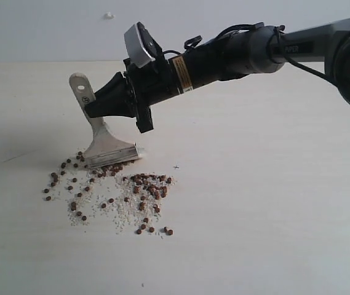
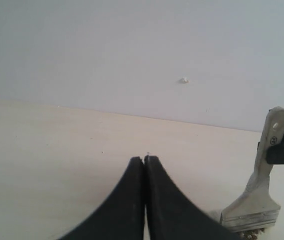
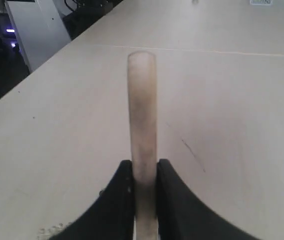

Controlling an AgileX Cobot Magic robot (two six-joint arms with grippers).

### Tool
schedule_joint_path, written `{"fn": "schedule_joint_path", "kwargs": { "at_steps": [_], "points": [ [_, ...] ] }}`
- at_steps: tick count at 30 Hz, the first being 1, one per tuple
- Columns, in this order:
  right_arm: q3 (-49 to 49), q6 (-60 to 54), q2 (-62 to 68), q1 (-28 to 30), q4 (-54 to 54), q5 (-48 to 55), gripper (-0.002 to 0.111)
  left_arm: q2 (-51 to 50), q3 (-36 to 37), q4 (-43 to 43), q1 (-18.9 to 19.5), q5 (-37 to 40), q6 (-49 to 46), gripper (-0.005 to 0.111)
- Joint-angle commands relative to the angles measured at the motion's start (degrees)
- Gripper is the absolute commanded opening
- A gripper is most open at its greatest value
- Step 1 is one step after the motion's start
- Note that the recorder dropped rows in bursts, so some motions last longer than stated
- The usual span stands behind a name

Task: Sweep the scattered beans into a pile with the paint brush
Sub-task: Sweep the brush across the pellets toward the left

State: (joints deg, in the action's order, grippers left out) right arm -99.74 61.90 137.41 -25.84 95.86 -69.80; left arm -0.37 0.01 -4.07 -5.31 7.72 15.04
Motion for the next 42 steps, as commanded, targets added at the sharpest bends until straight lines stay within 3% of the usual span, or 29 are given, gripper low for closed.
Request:
{"fn": "schedule_joint_path", "kwargs": {
  "at_steps": [1, 12, 17, 20, 23, 28, 31, 42],
  "points": [
    [0.39, 7.54, -0.31, 0.21, 4.08, -0.16, 0.0, 0.37, -0.01, 0.23, 0.17, -0.03, -0.06, 0.0],
    [0.39, 7.37, -8.35, -0.09, 4.08, 2.05, 0.0, 0.37, -0.01, 0.23, 0.17, -0.03, -0.06, 0.0],
    [0.39, -3.01, -9.54, -1.7, 0.9, 4.79, 0.0, 0.37, -0.01, 0.23, 0.17, -0.03, -0.06, 0.0],
    [0.11, -18.5, -7.32, -5.97, -5.18, 10.67, 0.0, 0.37, -0.01, 0.23, 0.17, -0.03, -0.06, 0.0],
    [-5.26, -23.43, -2.79, -9.33, -6.13, 12.28, 0.0, 0.37, -0.01, 0.23, 0.17, -0.03, -0.06, 0.0],
    [-15.58, -18.2, 5.28, -9.82, -4.64, 7.58, 0.0, 0.37, -0.01, 0.23, 0.17, -0.03, -0.06, 0.0],
    [-21.8, -10.85, 8.58, -9.82, 3.21, 3.48, 0.0, 0.37, -0.01, 0.23, 0.17, -0.03, -0.06, 0.0],
    [-23.02, 5.57, 9.5, -9.68, 4.08, -0.16, 0.0, 0.37, -0.01, 0.23, 0.17, -0.03, -0.06, 0.0]
  ]
}}
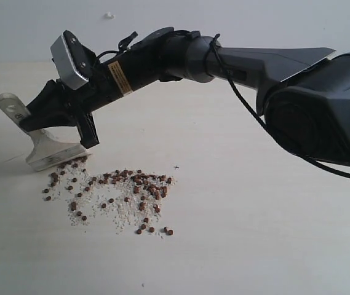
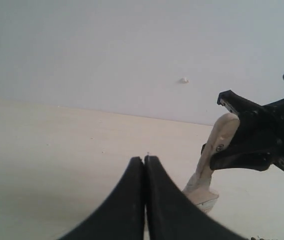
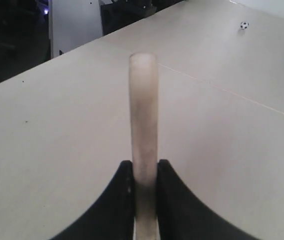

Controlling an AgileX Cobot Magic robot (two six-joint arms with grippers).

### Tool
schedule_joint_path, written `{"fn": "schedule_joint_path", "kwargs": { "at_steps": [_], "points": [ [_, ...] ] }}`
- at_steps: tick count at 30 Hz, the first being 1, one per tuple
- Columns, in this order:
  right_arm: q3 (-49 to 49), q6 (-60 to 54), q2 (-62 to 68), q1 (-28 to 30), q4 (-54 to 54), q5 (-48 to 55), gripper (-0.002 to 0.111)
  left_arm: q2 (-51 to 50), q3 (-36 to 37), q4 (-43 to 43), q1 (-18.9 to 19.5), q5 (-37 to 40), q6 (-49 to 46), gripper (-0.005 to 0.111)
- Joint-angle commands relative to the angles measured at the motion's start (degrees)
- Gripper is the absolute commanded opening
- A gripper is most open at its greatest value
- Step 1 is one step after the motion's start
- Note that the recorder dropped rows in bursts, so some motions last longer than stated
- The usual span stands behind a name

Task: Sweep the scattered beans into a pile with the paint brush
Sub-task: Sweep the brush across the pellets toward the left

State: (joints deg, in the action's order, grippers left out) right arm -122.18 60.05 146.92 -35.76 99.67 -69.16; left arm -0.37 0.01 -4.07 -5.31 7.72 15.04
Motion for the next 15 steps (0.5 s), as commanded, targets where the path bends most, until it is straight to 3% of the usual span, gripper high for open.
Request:
{"fn": "schedule_joint_path", "kwargs": {
  "at_steps": [1, 15],
  "points": [
    [-0.59, 8.58, -0.01, 0.24, 0.28, -0.8, 0.0, 0.37, -0.01, 0.23, 0.17, -0.03, -0.06, 0.0],
    [-0.59, 31.31, -0.17, 2.23, 0.28, -0.8, 0.0, 0.37, -0.01, 0.23, 0.17, -0.03, -0.06, 0.0]
  ]
}}
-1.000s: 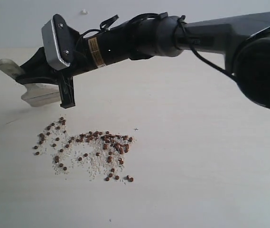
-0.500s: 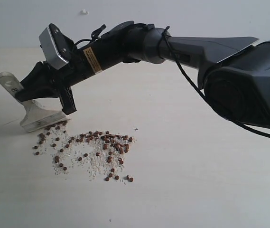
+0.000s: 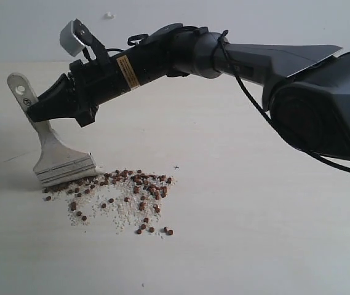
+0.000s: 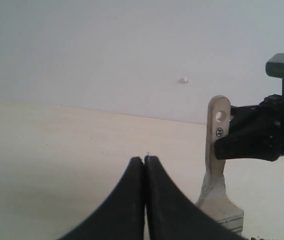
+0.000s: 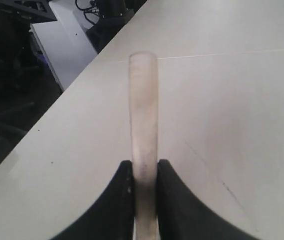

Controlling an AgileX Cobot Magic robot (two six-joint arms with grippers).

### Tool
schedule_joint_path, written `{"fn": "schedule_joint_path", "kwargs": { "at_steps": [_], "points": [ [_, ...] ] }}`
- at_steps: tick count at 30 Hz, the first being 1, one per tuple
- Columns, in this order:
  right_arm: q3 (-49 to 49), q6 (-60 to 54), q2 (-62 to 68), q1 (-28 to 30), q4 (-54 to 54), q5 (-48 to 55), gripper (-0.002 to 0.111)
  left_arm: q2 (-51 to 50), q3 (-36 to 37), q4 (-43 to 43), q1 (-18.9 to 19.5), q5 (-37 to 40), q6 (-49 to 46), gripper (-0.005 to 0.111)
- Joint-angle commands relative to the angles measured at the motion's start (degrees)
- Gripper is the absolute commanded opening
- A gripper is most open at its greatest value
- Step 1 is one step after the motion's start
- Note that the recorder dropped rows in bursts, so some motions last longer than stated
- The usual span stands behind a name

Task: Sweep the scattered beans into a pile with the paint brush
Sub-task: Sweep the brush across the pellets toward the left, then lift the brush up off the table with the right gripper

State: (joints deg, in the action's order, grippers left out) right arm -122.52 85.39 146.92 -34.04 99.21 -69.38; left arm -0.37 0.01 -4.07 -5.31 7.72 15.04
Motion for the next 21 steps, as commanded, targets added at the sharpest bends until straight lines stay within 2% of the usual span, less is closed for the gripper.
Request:
{"fn": "schedule_joint_path", "kwargs": {
  "at_steps": [1, 15, 19, 21],
  "points": [
    [-0.24, 7.57, -0.28, 0.51, 0.74, -0.58, 0.0, 0.37, -0.01, 0.23, 0.17, -0.03, -0.06, 0.0],
    [-0.24, 7.52, -11.38, 0.51, 0.74, -0.58, 0.0, 0.37, -0.01, 0.23, 0.17, -0.03, -0.06, 0.0],
    [-0.24, 8.11, -15.16, 0.51, 0.74, 2.18, 0.0, 0.37, -0.01, 0.23, 0.17, -0.03, -0.06, 0.0],
    [-0.24, 13.12, -16.75, 0.51, 0.74, 6.0, 0.0, 0.37, -0.01, 0.23, 0.17, -0.03, -0.06, 0.0]
  ]
}}
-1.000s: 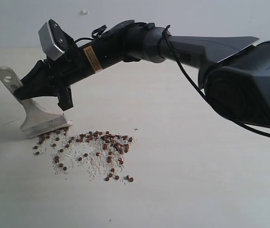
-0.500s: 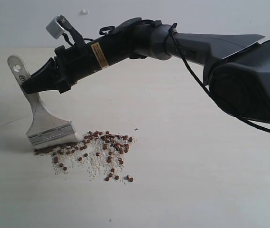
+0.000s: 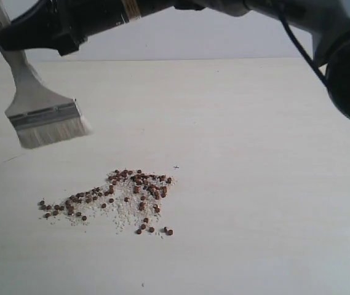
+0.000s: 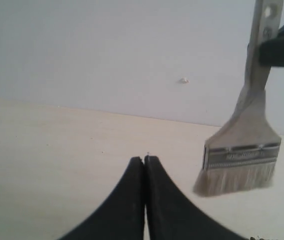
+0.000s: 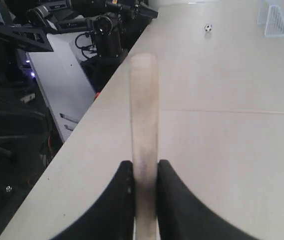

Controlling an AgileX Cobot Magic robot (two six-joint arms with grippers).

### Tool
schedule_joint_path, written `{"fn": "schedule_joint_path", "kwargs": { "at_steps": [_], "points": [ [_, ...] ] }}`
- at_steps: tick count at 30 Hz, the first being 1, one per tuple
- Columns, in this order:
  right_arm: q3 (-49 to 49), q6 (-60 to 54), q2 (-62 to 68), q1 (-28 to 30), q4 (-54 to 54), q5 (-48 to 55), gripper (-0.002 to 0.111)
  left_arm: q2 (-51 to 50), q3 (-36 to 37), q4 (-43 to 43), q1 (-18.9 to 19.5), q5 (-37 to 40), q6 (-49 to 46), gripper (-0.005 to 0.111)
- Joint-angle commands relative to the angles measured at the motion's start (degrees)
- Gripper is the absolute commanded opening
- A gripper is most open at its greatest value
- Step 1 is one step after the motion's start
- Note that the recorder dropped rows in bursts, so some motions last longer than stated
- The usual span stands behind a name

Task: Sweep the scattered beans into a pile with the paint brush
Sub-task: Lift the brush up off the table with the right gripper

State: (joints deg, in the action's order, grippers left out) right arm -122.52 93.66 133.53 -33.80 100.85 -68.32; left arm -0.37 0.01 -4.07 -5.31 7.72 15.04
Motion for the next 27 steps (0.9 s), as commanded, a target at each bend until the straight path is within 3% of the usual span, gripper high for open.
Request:
{"fn": "schedule_joint_path", "kwargs": {
  "at_steps": [1, 7, 18, 27],
  "points": [
    [-0.02, 8.06, -3.95, -0.02, -0.9, 7.37, 0.0, 0.37, -0.01, 0.23, 0.17, -0.03, -0.06, 0.0],
    [5.08, 20.67, -7.16, -3.27, -0.9, 24.94, 0.0, 0.37, -0.01, 0.23, 0.17, -0.03, -0.06, 0.0],
    [17.82, 21.4, -8.62, -9.53, -0.9, 47.94, 0.0, 0.37, -0.01, 0.23, 0.17, -0.03, -0.06, 0.0],
    [35.1, 25.2, -16.75, -11.51, -0.9, 68.32, 0.0, 0.37, -0.01, 0.23, 0.17, -0.03, -0.06, 0.0]
  ]
}}
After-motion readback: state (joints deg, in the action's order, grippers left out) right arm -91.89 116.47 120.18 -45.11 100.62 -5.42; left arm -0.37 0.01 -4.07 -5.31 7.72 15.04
